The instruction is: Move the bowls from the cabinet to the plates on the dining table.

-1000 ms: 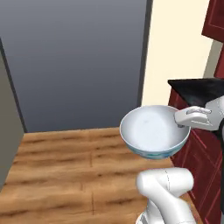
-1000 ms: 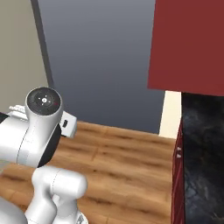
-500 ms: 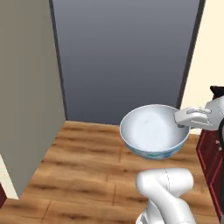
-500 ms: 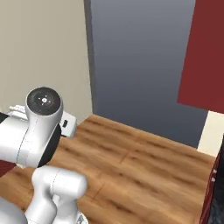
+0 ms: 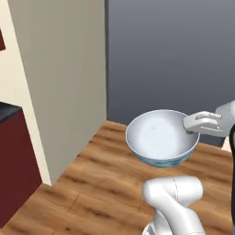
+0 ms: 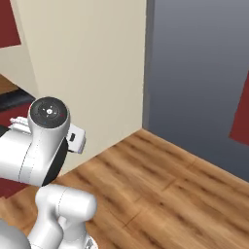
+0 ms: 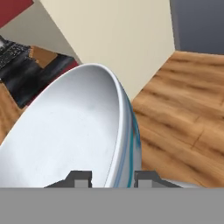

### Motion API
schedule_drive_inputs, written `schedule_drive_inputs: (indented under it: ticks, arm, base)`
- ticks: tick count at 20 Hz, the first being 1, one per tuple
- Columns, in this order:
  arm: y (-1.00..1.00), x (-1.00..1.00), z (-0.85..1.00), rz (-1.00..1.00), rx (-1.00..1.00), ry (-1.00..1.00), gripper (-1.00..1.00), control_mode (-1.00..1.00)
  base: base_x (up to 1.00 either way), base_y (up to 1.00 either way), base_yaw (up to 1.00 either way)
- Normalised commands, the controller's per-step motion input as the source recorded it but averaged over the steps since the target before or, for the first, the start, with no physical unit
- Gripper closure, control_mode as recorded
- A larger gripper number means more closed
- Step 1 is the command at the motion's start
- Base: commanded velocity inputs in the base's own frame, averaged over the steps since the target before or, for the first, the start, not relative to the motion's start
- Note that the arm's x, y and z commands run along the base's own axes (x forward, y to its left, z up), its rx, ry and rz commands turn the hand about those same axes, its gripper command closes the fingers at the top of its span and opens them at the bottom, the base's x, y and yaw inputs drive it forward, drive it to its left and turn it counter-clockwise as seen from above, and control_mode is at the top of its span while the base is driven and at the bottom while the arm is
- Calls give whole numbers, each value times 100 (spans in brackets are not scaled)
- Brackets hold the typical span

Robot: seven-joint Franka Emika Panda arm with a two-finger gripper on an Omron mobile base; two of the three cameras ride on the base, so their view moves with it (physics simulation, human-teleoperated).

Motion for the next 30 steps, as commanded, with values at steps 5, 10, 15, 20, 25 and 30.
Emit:
schedule_drive_inputs:
  ticks: [5,10,15,20,25,30]
  arm:
    - [0,0,0,0,0,0,100,100]
    - [0,0,0,0,0,0,100,100]
    - [0,0,0,0,0,0,100,100]
    - [0,0,0,0,0,0,100,100]
    - [0,0,0,0,0,0,100,100]
    - [0,0,0,0,0,0,100,100]
  base:
    - [0,0,42]
    - [0,0,41]
    - [0,0,39]
    - [0,0,37]
    - [0,0,37]
    - [0,0,37]
